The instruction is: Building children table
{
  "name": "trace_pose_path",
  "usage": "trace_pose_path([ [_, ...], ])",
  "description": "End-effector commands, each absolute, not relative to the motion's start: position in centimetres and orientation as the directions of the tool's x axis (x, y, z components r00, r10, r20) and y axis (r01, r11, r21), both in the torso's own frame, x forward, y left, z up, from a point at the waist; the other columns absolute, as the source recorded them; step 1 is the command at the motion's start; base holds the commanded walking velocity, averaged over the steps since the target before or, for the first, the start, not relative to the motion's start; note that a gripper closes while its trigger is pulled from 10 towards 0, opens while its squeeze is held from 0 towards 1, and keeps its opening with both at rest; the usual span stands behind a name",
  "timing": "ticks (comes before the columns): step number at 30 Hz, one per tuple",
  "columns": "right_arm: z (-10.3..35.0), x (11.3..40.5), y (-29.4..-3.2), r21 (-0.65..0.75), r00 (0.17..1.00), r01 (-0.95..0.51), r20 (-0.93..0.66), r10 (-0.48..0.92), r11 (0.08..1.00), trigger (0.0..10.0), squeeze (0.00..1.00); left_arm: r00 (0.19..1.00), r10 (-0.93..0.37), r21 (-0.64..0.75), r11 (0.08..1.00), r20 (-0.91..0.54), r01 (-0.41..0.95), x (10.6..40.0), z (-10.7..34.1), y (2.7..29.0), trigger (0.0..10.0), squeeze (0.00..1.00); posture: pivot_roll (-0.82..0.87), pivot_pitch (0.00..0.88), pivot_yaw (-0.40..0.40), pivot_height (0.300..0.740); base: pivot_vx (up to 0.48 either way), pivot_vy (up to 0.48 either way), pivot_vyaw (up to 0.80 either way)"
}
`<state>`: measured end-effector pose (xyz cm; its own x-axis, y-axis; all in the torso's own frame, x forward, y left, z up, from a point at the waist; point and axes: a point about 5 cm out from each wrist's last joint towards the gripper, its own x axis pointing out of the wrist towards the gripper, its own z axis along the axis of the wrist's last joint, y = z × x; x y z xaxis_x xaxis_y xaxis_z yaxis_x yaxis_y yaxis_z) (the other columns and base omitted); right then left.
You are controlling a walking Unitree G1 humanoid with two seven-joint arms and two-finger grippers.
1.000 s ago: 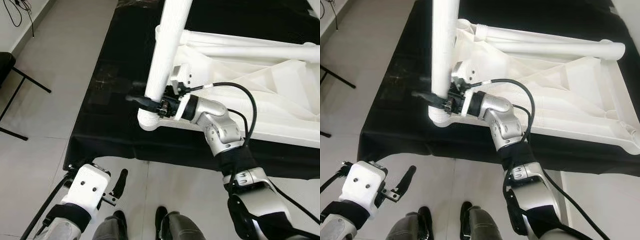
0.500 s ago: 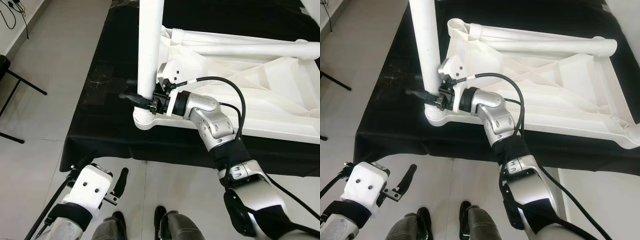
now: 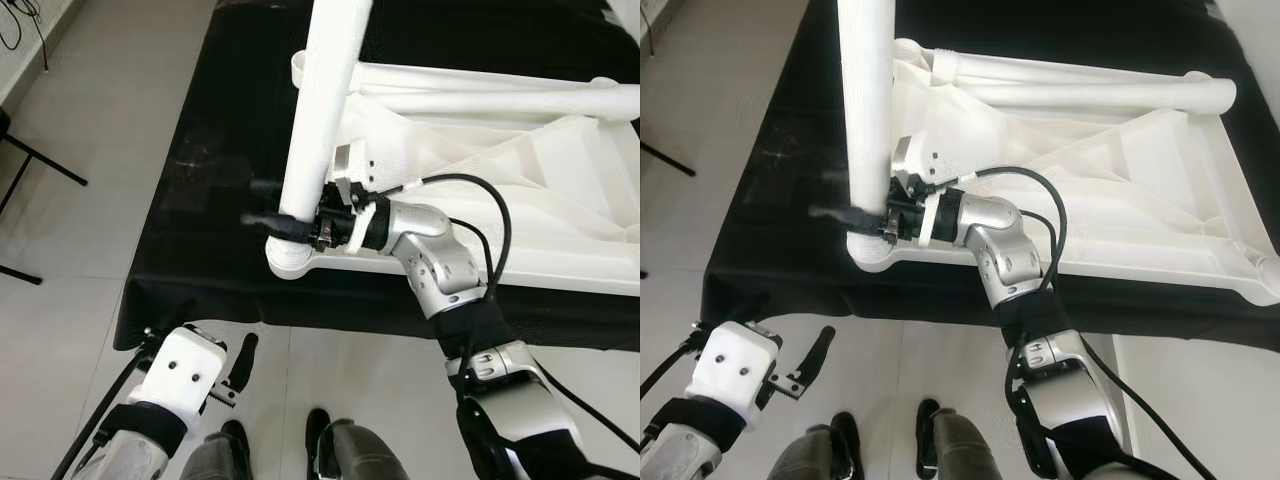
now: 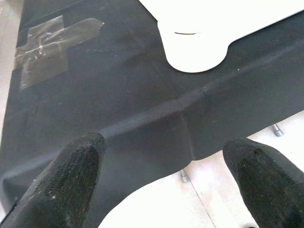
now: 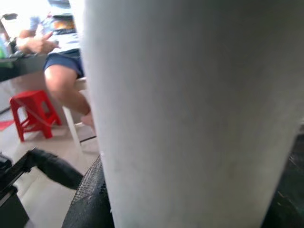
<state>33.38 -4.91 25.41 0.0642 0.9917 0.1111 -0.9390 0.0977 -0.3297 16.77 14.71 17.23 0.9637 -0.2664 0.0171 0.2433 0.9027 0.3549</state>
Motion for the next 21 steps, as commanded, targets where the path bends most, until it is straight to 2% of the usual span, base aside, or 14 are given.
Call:
trace_pose_path([
  [1,23.04,33.16,-4.49,-0.309,0.053,-0.950,-0.002,0.999,0.050,10.0,0.00,0.964,-0.266,0.349,0.903,-0.005,0.251,16.49,16.74,14.67,10.0,0.00,-0.18,0.386,-0.119,0.740,0.000,0.000,0.00],
  [3,22.76,33.27,-4.41,-0.361,0.054,-0.932,-0.063,0.997,0.028,10.0,0.00,0.964,-0.266,0.351,0.902,-0.006,0.252,16.51,16.71,14.69,10.0,0.00,-0.18,0.389,-0.119,0.740,0.000,0.000,0.00],
  [6,22.69,33.27,-4.44,-0.368,0.045,-0.930,-0.080,0.996,0.012,10.0,0.00,0.964,-0.266,0.351,0.902,-0.007,0.251,16.51,16.70,14.69,10.0,0.00,-0.18,0.389,-0.119,0.740,0.000,0.000,0.00],
  [8,22.63,33.17,-4.55,-0.368,0.026,-0.930,-0.099,0.995,-0.013,10.0,0.00,0.964,-0.266,0.352,0.902,-0.007,0.252,16.54,16.69,14.69,10.0,0.00,-0.17,0.390,-0.119,0.740,0.000,0.000,0.00],
  [11,22.57,32.74,-4.91,-0.368,-0.049,-0.923,-0.163,0.985,-0.107,10.0,0.00,0.963,-0.268,0.353,0.901,-0.007,0.253,16.64,16.67,14.72,10.0,0.00,-0.17,0.392,-0.118,0.740,0.000,0.000,0.00],
  [14,22.57,32.70,-4.99,-0.380,-0.066,-0.915,-0.192,0.979,-0.136,10.0,0.00,0.963,-0.268,0.354,0.900,-0.008,0.253,16.65,16.66,14.74,10.0,0.00,-0.17,0.393,-0.116,0.740,0.000,0.000,0.00],
  [21,22.37,33.29,-4.88,-0.442,-0.029,-0.882,-0.297,0.954,-0.164,10.0,0.00,0.964,-0.267,0.357,0.899,-0.009,0.253,16.62,16.67,14.78,10.0,0.00,-0.17,0.394,-0.116,0.740,0.000,0.000,0.00],
])
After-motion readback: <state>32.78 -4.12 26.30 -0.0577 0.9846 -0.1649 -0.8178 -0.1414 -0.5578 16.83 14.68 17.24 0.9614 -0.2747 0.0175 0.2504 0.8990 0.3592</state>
